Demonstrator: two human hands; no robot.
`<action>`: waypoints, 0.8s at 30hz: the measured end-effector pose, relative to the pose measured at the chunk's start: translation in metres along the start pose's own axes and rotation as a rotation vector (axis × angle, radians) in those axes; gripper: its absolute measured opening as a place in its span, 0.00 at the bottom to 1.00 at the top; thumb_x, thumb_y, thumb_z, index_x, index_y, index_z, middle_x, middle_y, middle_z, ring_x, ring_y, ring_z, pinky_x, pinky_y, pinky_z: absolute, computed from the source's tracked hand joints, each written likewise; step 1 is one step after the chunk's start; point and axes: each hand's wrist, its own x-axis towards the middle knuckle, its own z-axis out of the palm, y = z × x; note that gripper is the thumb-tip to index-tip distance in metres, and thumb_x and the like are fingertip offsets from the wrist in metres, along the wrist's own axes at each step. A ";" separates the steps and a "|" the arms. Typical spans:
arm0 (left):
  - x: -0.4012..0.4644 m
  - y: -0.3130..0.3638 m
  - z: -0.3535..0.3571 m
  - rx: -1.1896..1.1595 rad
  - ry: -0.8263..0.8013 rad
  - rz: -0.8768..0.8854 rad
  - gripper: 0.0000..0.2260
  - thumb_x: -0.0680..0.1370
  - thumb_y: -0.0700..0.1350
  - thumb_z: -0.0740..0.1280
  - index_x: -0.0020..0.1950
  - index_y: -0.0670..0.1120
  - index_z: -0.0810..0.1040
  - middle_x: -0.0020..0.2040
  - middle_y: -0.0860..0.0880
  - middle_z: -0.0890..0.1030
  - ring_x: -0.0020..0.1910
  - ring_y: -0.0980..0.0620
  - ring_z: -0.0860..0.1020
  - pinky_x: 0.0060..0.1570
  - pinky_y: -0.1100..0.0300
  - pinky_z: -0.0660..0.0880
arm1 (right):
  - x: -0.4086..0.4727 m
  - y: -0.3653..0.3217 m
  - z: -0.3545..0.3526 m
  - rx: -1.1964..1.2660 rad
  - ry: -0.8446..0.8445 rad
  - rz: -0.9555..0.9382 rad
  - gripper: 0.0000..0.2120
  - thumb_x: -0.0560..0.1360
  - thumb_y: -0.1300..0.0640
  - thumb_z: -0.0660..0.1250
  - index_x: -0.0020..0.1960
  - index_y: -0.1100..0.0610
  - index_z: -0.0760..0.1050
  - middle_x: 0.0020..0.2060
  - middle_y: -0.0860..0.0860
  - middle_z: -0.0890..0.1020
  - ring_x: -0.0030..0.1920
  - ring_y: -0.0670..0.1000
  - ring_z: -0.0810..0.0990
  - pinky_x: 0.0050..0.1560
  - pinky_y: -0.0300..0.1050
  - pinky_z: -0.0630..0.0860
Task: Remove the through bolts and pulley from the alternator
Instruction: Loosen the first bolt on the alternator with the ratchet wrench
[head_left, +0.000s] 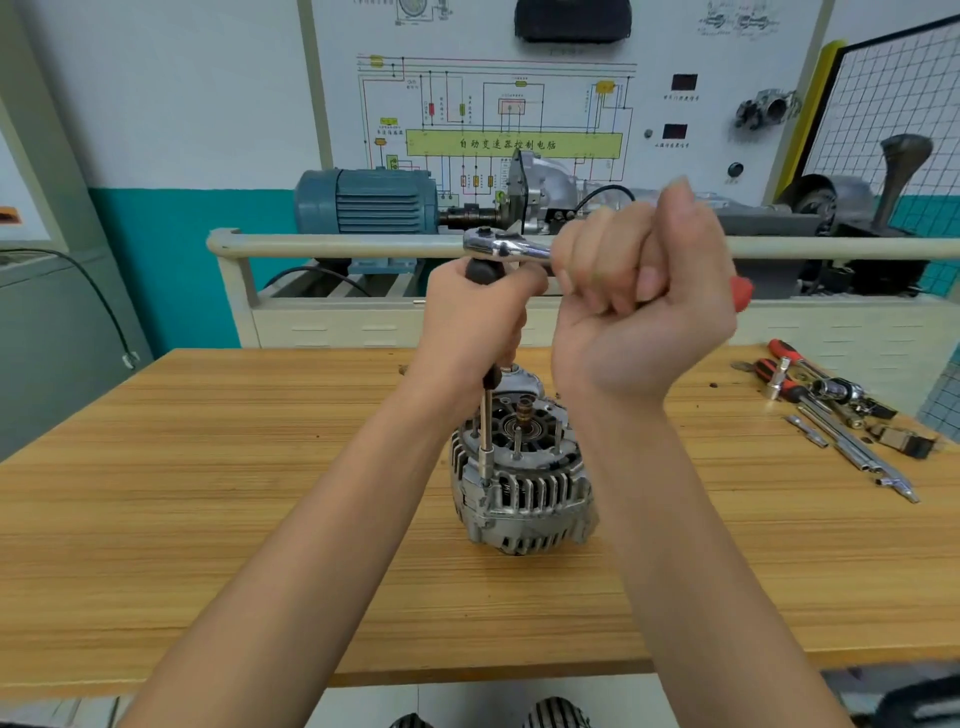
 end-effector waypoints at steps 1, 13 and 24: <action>0.001 0.001 -0.004 -0.029 -0.068 -0.010 0.18 0.74 0.33 0.65 0.29 0.48 0.63 0.21 0.53 0.62 0.20 0.55 0.57 0.21 0.66 0.56 | 0.007 -0.002 -0.005 0.047 0.031 0.084 0.24 0.74 0.65 0.55 0.21 0.52 0.59 0.16 0.47 0.61 0.18 0.45 0.56 0.25 0.39 0.56; 0.008 0.001 -0.010 -0.113 -0.242 -0.108 0.22 0.78 0.37 0.62 0.25 0.48 0.63 0.18 0.53 0.60 0.16 0.57 0.55 0.19 0.70 0.54 | 0.027 -0.002 -0.027 0.367 0.333 0.388 0.23 0.72 0.60 0.57 0.19 0.54 0.60 0.15 0.47 0.59 0.17 0.46 0.56 0.22 0.37 0.58; -0.001 -0.003 0.007 0.035 0.125 0.058 0.18 0.74 0.32 0.63 0.30 0.47 0.61 0.25 0.47 0.60 0.24 0.51 0.56 0.25 0.62 0.54 | -0.006 0.001 0.004 -0.065 -0.022 -0.079 0.22 0.72 0.68 0.58 0.24 0.54 0.56 0.17 0.48 0.61 0.19 0.45 0.58 0.26 0.39 0.56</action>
